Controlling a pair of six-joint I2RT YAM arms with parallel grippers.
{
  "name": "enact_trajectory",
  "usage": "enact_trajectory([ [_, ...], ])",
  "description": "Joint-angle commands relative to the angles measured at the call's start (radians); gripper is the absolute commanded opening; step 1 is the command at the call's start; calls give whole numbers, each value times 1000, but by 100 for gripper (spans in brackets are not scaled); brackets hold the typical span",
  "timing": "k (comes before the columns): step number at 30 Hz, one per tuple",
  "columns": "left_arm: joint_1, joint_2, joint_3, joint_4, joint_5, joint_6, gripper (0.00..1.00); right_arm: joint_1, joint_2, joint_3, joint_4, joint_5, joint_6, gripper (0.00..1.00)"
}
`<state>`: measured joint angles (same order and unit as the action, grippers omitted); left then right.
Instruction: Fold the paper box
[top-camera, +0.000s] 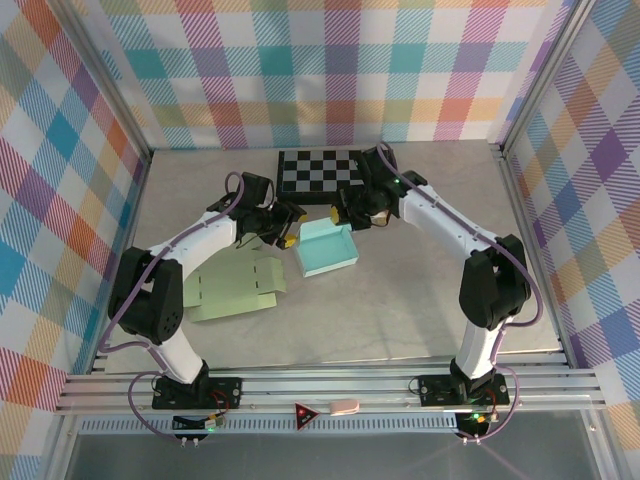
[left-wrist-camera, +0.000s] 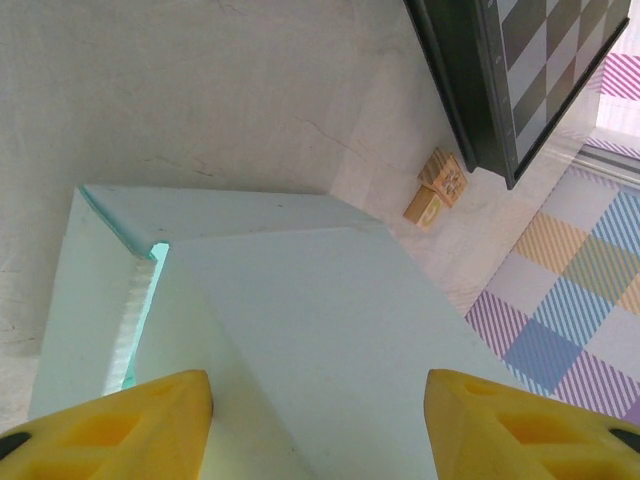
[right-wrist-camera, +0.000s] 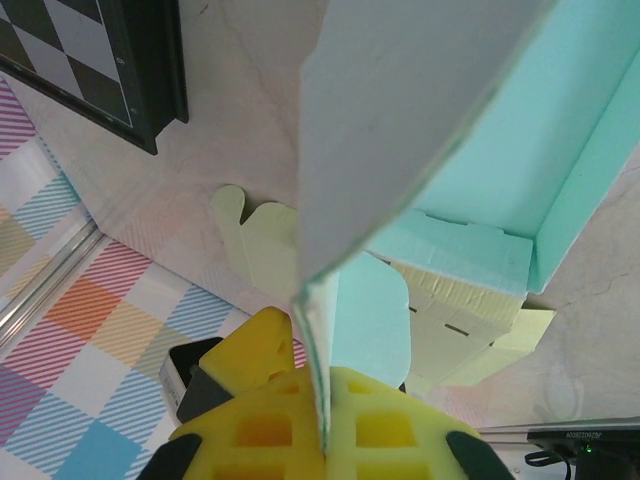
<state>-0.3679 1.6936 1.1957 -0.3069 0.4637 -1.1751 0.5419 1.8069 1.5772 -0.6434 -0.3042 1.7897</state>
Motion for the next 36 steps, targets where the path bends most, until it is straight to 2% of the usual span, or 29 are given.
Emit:
enact_trajectory([
  [1, -15, 21, 32, 50, 30, -25, 57, 2, 14, 44, -43, -58, 39, 0],
  [11, -23, 39, 5, 38, 10, 28, 51, 15, 14, 3, -24, -65, 27, 0],
  [20, -23, 64, -26, 48, 1, 53, 42, 32, 45, 30, -107, -60, -132, 0],
  [24, -23, 74, -16, 42, 3, 64, 37, 27, 43, 72, -159, -47, -242, 15],
  [28, -23, 83, -10, 37, 6, 72, 36, 15, 46, 158, -227, -38, -375, 38],
  [31, -23, 81, -3, 38, 5, 77, 36, -1, 37, 260, -313, -2, -519, 51],
  [34, -23, 83, 5, 5, 7, 78, 36, -31, 24, 356, -413, 37, -672, 58],
  [36, -23, 83, 10, 3, 9, 78, 36, -72, 13, 392, -462, 59, -771, 59],
])
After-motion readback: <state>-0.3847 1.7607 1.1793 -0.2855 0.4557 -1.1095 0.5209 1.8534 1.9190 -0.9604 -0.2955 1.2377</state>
